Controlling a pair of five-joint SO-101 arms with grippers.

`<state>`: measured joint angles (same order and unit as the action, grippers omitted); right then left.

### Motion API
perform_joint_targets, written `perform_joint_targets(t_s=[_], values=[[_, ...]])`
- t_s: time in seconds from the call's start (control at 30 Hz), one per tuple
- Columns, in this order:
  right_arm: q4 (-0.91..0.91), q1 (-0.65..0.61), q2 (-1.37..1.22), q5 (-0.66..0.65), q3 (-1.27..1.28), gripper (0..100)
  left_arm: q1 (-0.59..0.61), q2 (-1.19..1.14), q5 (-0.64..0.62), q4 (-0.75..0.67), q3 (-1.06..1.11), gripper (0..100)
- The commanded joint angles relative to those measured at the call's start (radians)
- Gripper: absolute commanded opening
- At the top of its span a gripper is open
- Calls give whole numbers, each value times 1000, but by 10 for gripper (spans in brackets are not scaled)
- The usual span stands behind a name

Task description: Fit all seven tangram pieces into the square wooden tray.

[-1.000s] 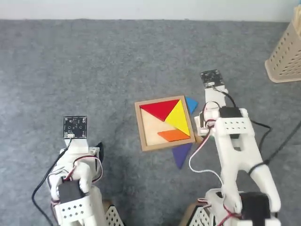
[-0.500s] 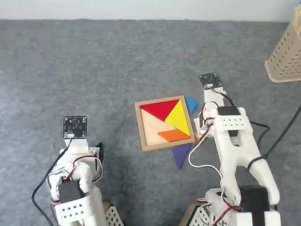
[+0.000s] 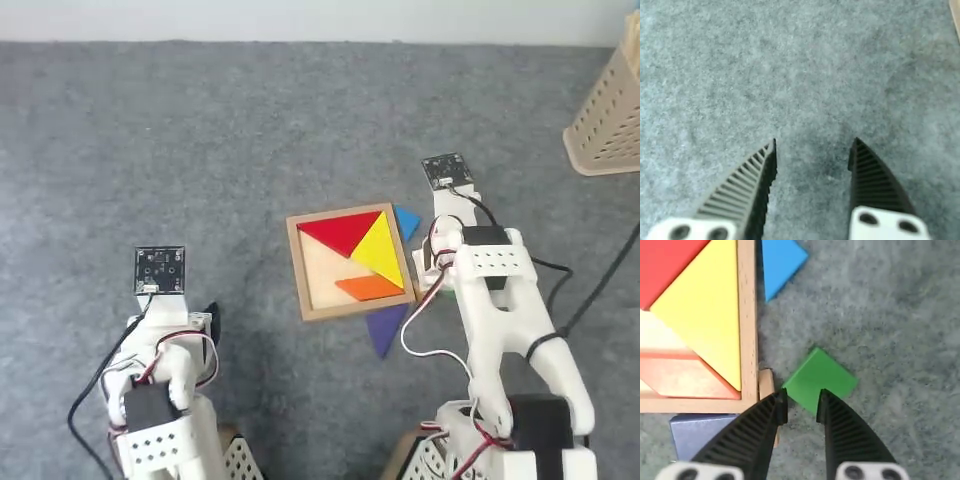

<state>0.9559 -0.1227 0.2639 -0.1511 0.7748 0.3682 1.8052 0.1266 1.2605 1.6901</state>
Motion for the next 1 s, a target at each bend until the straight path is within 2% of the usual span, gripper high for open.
perform_joint_targets(t_s=[0.0,0.4,0.57,0.73,0.97], values=[[-15,18,7,-11,-48,117,5,15,-9,3,-4,225],[28,10,39,-14,-51,113,5,15,-9,3,-4,225],[38,-48,145,-21,2,117,5,15,-9,3,-4,225],[10,-84,203,-77,58,117,5,15,-9,3,-4,225],[-1,-130,142,-130,69,117,5,15,-9,3,-4,225]])
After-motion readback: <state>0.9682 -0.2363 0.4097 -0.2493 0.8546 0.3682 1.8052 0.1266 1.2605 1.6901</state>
